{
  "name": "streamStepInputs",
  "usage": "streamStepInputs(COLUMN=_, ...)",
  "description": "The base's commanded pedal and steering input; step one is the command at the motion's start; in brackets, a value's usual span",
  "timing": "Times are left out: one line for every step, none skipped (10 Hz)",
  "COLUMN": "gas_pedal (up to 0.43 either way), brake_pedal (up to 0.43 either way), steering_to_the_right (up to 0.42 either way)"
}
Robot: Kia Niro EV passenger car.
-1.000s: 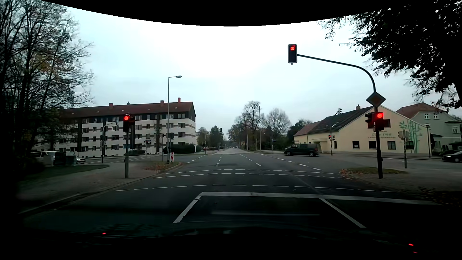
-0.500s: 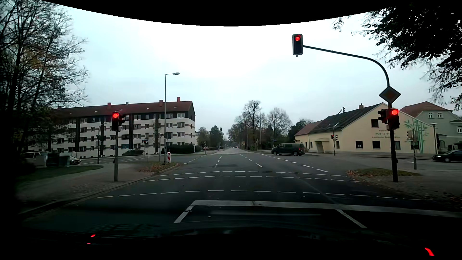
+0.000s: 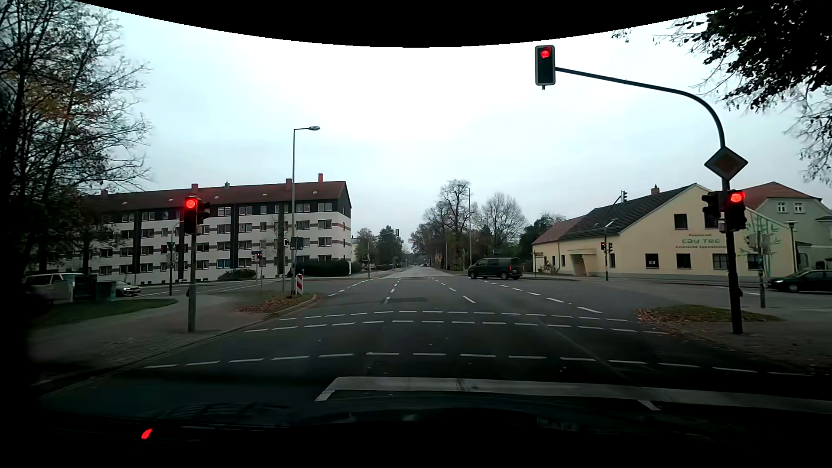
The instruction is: Follow the waypoints while adhering to traffic rules and regulations
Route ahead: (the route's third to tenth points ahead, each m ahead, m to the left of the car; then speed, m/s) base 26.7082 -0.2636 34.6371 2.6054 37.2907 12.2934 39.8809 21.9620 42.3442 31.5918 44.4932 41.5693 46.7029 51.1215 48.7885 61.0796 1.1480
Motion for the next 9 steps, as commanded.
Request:
streamStepInputs(gas_pedal=0.0, brake_pedal=0.238, steering_to_the_right=-0.004)
streamStepInputs(gas_pedal=0.0, brake_pedal=0.238, steering_to_the_right=-0.004)
streamStepInputs(gas_pedal=0.0, brake_pedal=0.238, steering_to_the_right=-0.004)
streamStepInputs(gas_pedal=0.0, brake_pedal=0.244, steering_to_the_right=-0.004)
streamStepInputs(gas_pedal=0.0, brake_pedal=0.238, steering_to_the_right=-0.004)
streamStepInputs(gas_pedal=0.0, brake_pedal=0.244, steering_to_the_right=-0.004)
streamStepInputs(gas_pedal=0.0, brake_pedal=0.238, steering_to_the_right=-0.004)
streamStepInputs(gas_pedal=0.0, brake_pedal=0.226, steering_to_the_right=-0.004)
streamStepInputs(gas_pedal=0.0, brake_pedal=0.22, steering_to_the_right=-0.004)
